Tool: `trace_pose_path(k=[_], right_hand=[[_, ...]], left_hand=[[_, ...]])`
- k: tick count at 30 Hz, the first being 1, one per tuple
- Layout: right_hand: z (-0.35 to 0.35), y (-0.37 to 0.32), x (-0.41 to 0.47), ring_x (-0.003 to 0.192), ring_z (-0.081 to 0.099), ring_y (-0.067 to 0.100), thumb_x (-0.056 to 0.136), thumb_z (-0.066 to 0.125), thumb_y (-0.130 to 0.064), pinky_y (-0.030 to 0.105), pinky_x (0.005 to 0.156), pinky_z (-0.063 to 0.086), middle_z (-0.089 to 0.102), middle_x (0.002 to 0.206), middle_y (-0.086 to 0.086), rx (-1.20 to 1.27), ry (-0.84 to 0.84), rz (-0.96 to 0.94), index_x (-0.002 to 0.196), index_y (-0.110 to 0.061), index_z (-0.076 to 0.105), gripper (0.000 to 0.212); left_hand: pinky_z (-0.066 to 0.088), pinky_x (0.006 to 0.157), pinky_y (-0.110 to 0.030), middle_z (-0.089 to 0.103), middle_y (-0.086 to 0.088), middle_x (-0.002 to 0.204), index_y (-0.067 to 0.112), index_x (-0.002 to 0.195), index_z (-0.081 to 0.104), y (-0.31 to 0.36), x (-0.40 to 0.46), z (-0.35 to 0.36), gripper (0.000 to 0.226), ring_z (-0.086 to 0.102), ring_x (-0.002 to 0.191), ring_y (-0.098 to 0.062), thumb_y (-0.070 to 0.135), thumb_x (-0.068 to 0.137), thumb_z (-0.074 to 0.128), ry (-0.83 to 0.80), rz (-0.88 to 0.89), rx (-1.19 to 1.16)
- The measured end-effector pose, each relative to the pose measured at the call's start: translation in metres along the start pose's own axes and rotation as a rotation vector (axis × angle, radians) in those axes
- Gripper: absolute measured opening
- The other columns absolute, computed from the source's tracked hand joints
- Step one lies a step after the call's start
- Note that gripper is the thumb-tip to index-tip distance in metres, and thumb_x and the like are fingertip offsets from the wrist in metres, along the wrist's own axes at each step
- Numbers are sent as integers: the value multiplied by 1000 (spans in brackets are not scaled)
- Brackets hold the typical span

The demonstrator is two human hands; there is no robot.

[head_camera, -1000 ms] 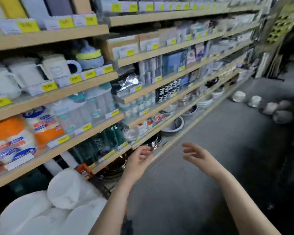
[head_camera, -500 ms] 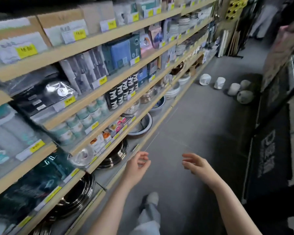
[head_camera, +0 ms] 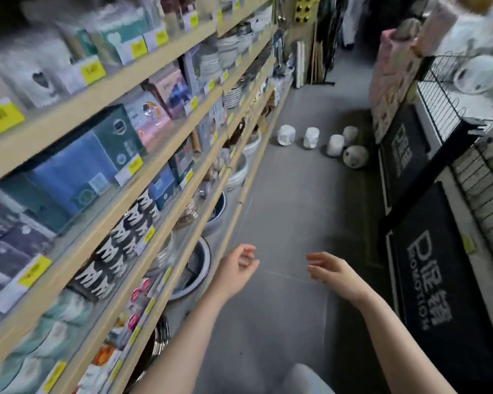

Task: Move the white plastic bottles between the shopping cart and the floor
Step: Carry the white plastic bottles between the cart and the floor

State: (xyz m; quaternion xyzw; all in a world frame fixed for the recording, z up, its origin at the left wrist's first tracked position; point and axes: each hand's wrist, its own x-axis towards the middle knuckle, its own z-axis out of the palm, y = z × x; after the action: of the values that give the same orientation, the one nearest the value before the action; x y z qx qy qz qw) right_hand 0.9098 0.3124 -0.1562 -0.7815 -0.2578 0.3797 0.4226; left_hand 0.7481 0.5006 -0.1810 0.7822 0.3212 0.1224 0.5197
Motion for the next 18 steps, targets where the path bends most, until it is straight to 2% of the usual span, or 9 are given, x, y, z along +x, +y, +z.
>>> trace_pose_path(k=[2, 5, 8, 12, 15, 18], right_hand=[[-19, 1, 35, 79, 61, 14, 90, 60, -13, 17, 71, 48, 64, 98, 5, -1, 15, 19, 116, -14, 57, 26], [-55, -2, 98, 79, 60, 14, 91, 59, -11, 8, 62, 47, 63, 97, 4, 17, 34, 16, 118, -16, 52, 28], [-105, -10, 165, 79, 60, 14, 91, 59, -12, 8, 60, 46, 62, 100, 6, 10, 31, 29, 120, -16, 51, 30], [-176, -33, 252, 80, 60, 15, 90, 61, -15, 15, 67, 47, 63, 99, 3, -59, -3, 22, 119, -16, 52, 30], [-219, -48, 317, 84, 62, 19, 89, 62, -13, 31, 80, 50, 64, 100, 6, -91, 0, 12, 119, -13, 54, 31], [-245, -56, 369, 85, 62, 18, 90, 61, -12, 26, 78, 49, 64, 100, 6, -75, 1, 27, 120, -12, 54, 31]], left_hand=[[44, 73, -14, 57, 8, 89, 22, 103, 56, 4, 44, 7, 22, 53, 66, -3, 10, 87, 64, -36, 2, 11], [43, 70, -7, 58, 4, 92, 14, 110, 58, 20, 120, 20, 22, 54, 69, -4, 10, 88, 63, -52, 24, 22], [43, 68, -5, 57, -1, 95, 7, 113, 57, 47, 196, 38, 25, 53, 70, -5, 7, 89, 62, -33, 48, 31], [42, 68, -5, 58, -5, 97, 7, 112, 57, 93, 300, 55, 23, 52, 70, -6, 7, 89, 61, -33, 63, 15], [41, 69, -5, 58, -3, 97, 6, 114, 57, 118, 376, 64, 25, 54, 74, -10, 8, 89, 61, -15, 66, 37], [41, 70, -6, 58, -1, 97, 9, 114, 57, 127, 436, 73, 25, 56, 76, -11, 10, 89, 61, -29, 48, 43]])
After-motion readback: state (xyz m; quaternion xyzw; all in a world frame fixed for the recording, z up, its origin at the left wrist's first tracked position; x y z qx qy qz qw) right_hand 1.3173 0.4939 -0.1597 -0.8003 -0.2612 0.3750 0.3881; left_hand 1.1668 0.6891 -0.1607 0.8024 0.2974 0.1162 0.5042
